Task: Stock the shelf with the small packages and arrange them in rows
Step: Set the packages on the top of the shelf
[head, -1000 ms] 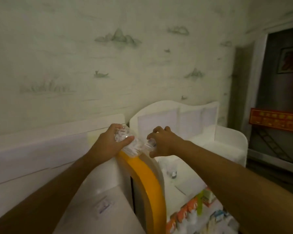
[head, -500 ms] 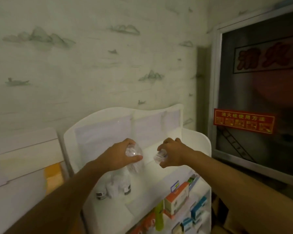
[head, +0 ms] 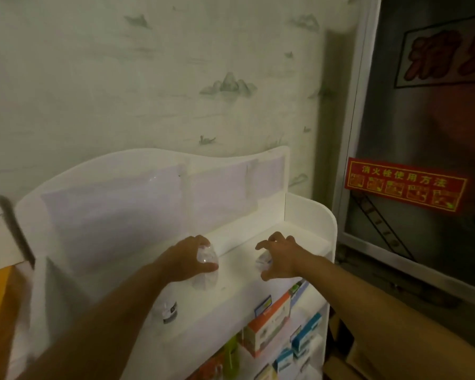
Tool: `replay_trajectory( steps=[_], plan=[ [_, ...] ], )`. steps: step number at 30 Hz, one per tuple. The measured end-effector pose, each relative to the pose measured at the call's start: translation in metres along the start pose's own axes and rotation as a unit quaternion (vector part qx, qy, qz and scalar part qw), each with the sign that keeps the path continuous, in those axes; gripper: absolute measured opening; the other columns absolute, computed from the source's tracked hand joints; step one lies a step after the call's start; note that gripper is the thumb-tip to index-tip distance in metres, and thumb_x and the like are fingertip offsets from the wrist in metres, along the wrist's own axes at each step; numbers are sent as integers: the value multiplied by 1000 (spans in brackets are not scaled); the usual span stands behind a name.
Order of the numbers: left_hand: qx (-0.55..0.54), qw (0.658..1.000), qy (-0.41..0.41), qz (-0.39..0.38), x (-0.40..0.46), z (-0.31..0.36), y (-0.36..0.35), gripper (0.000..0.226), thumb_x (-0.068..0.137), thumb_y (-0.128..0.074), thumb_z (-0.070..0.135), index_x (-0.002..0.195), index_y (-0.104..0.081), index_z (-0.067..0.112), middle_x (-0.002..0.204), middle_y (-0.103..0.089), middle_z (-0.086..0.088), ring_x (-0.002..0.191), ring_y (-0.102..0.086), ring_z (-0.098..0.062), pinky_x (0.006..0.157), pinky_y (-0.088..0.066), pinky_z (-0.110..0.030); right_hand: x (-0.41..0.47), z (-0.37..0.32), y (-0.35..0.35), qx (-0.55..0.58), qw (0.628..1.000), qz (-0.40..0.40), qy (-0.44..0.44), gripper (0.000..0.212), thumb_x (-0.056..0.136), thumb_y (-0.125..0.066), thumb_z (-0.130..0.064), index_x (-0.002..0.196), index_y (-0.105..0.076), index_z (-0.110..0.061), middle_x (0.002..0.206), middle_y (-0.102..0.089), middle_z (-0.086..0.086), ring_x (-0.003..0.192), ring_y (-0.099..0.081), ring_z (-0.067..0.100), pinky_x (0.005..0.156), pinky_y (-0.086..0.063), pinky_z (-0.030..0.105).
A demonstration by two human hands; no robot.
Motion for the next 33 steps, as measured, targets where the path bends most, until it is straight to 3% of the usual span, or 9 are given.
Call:
replay_trajectory(
  steps=[5,9,14,24,33],
  plan=[
    [21,999,-1,-39,45,-16,-25,76,69,-55,72,134,-42,33,137,-48,12,122,-51,-15,104,-40,-35,50,16,7,-42,999,-10,5,73,77,-71,-51,140,-41,-29,148,-30,6,131,-32,31,105,-38,42],
    [39,999,-17,-32,75,-17,-42,73,75,-52,70,137,-37,34,141,-45,13,125,-49,-15,103,-40,-32,88,33,12,-35,999,10,11,72,75,-71,-50,138,-44,-29,146,-33,6,130,-33,32,105,-38,43],
    [91,994,-24,-49,106,-6,-61,60,84,-57,59,134,-40,31,137,-50,11,121,-52,-15,100,-44,-31,119,63,-17,-27,999,-27,25,67,77,-72,-47,135,-46,-27,145,-35,5,130,-35,30,106,-37,42],
    [114,991,45,-54,167,5,-91,68,78,-58,66,136,-37,35,141,-47,12,122,-52,-16,99,-43,-32,192,143,-35,14,998,-47,31,64,78,-69,-45,134,-48,-24,142,-35,5,128,-34,31,100,-41,40],
    [132,988,75,-38,188,15,-108,63,82,-60,54,138,-37,35,142,-46,11,127,-47,-15,106,-38,-32,240,196,-55,62,997,-29,36,62,77,-68,-44,133,-48,-24,142,-36,5,126,-41,30,98,-44,37]
  ],
)
Point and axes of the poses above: each hand's wrist, its own x-axis towards the middle knuckle, its own y-axis out of the back of the hand, z = x × y, the point moved 4 cm from there along x, towards the middle knuckle
